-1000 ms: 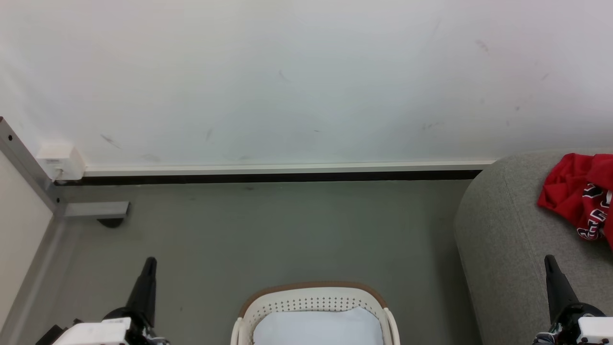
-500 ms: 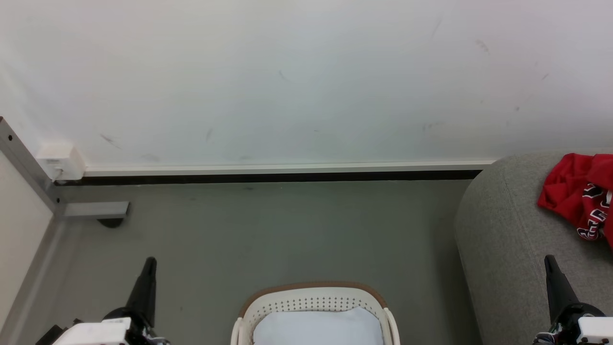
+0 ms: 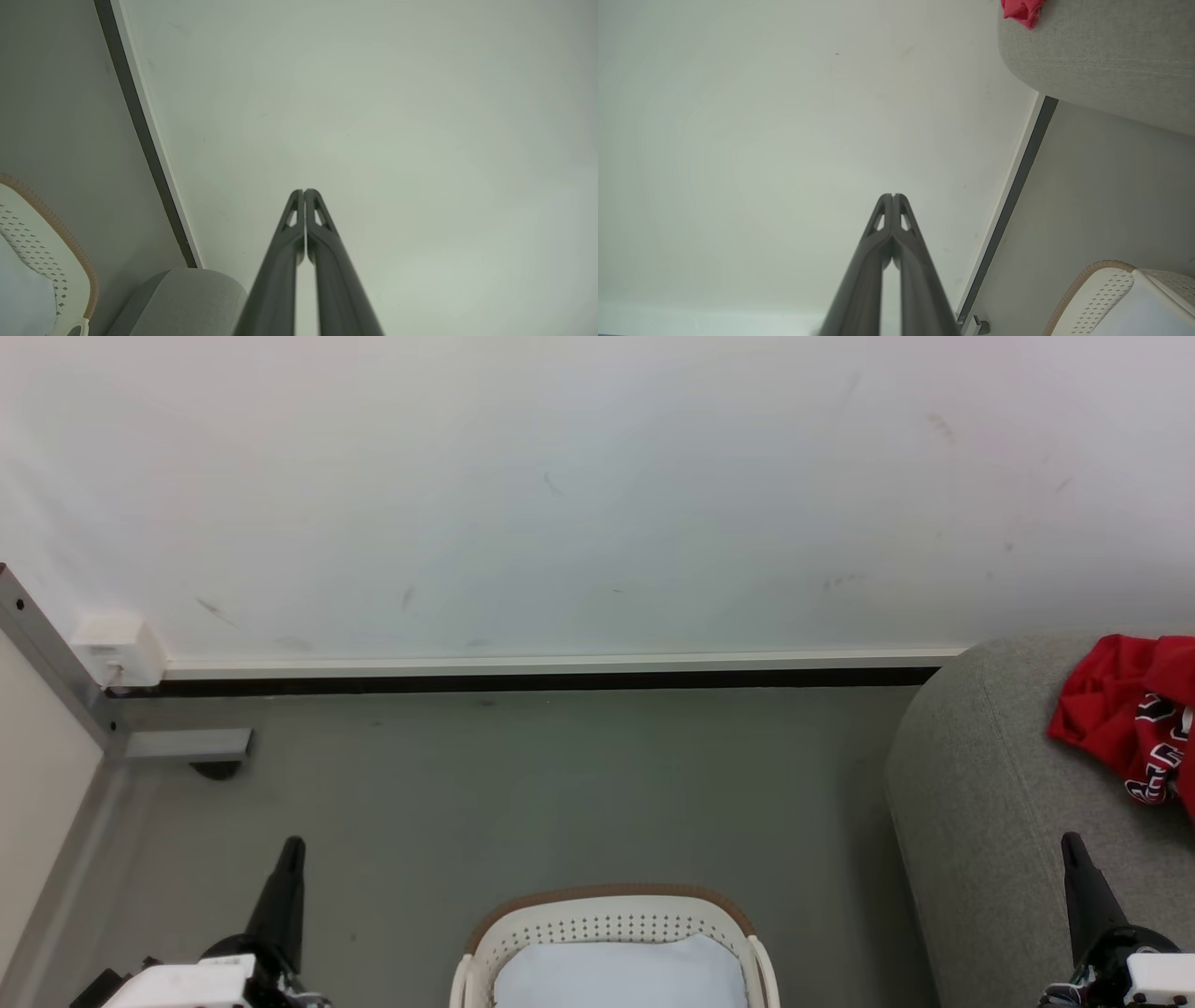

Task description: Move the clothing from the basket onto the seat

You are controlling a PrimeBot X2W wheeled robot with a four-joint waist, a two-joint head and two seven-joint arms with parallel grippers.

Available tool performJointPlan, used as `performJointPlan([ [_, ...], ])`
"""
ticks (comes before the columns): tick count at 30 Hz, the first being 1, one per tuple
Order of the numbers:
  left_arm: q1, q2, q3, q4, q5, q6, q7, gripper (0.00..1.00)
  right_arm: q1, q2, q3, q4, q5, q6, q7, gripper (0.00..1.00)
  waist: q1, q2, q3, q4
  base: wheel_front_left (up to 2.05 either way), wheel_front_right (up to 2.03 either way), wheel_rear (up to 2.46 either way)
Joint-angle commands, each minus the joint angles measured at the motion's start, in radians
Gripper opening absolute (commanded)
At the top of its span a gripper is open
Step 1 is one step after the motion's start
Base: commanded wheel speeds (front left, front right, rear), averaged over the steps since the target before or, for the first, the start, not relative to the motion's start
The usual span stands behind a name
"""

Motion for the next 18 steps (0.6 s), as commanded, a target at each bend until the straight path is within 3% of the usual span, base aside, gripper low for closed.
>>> performJointPlan([
  [1, -0.008, 0.007, 0.002, -0.004, -0.014, -0.004, 0.003, 0.0, -0.01, 0.0, -0.003, -0.005, 0.002, -0.002, 0.003, 0.0, 0.0, 0.0, 0.0, 0.0, 0.0, 0.0, 0.0],
  [18, -0.008, 0.007, 0.002, -0.004, -0.014, -0.004, 0.003, 0.0, -0.01, 0.0, -0.003, -0.005, 0.002, -0.002, 0.003, 0.0, 0.0, 0.0, 0.0, 0.0, 0.0, 0.0, 0.0],
])
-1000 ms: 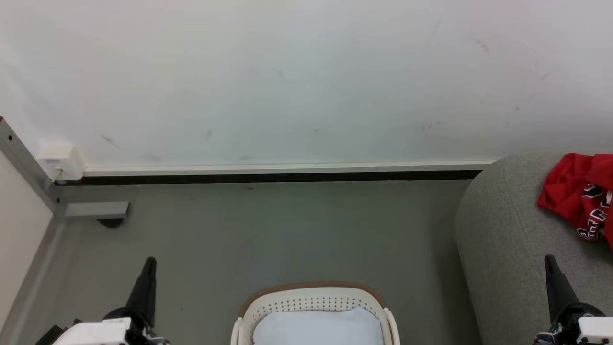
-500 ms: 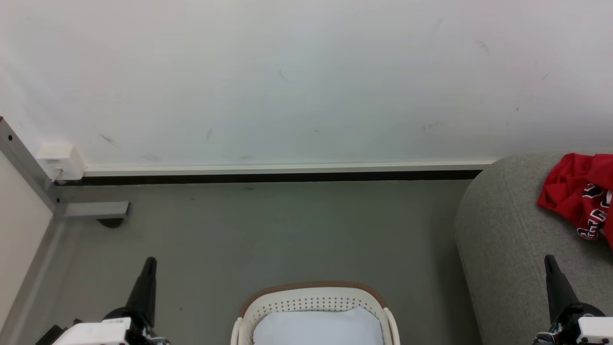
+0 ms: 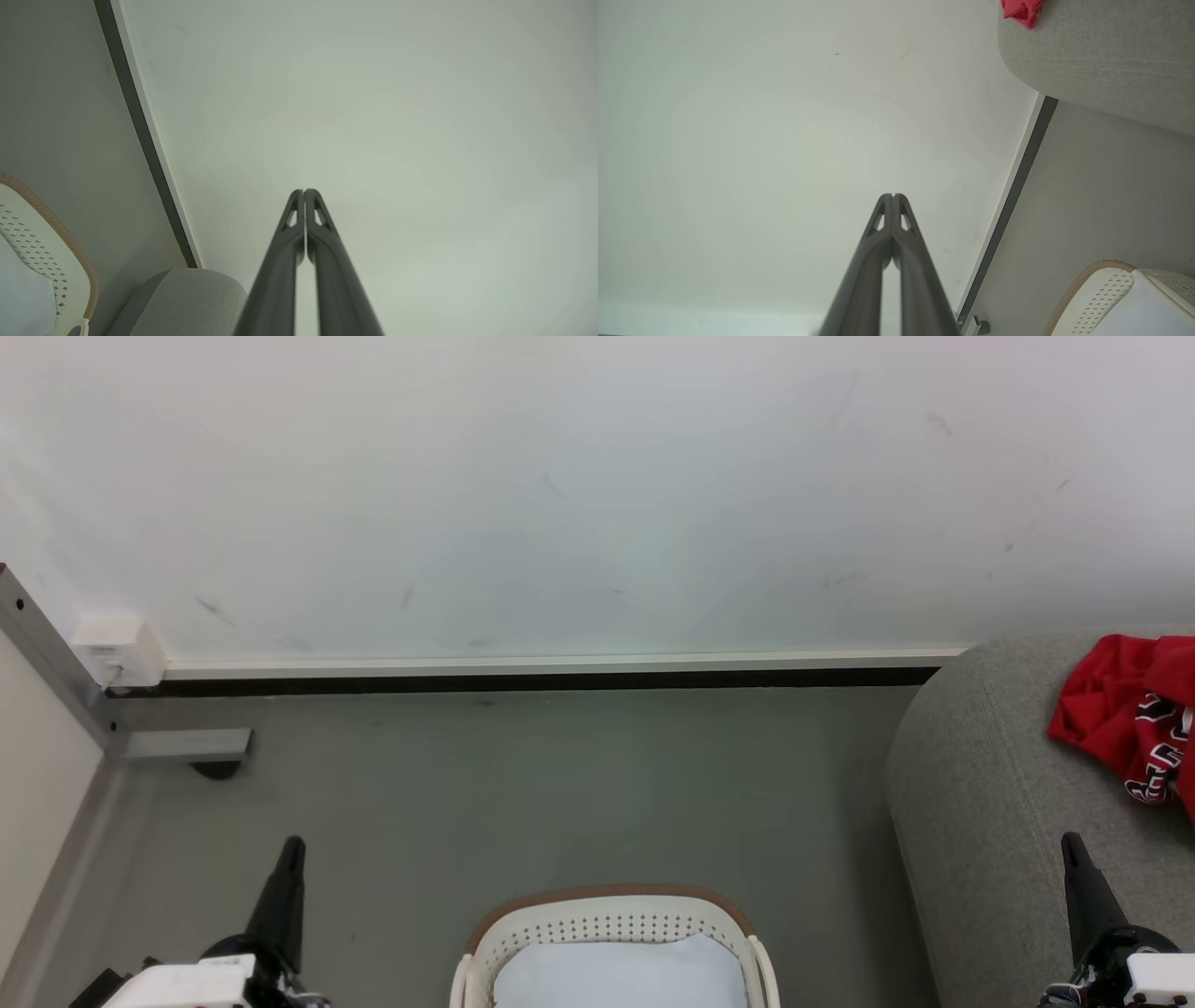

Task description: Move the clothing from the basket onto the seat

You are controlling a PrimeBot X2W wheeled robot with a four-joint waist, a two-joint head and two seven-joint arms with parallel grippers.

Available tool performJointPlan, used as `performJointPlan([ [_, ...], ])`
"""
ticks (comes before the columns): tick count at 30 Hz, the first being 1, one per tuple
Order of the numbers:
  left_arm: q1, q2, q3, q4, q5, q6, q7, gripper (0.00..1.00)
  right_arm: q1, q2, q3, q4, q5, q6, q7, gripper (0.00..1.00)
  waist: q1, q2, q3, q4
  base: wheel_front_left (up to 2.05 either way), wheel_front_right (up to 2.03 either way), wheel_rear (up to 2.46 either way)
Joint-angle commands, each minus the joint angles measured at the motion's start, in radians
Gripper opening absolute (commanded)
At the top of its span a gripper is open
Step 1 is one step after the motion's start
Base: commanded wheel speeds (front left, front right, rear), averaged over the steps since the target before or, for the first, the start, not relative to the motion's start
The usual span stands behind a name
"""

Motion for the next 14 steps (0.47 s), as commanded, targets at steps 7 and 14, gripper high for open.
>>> performJointPlan([
  [7, -0.008, 0.007, 0.002, -0.004, -0.014, -0.004, 0.004, 0.0, -0.01, 0.0, -0.003, -0.005, 0.002, -0.002, 0.003, 0.0, 0.0, -0.0001, 0.0, 0.0, 0.0, 0.0, 0.0],
  [14, -0.008, 0.007, 0.002, -0.004, -0.014, -0.004, 0.003, 0.0, -0.01, 0.0, -0.003, -0.005, 0.002, -0.002, 0.002, 0.0, 0.0, -0.0001, 0.0, 0.0, 0.0, 0.0, 0.0],
])
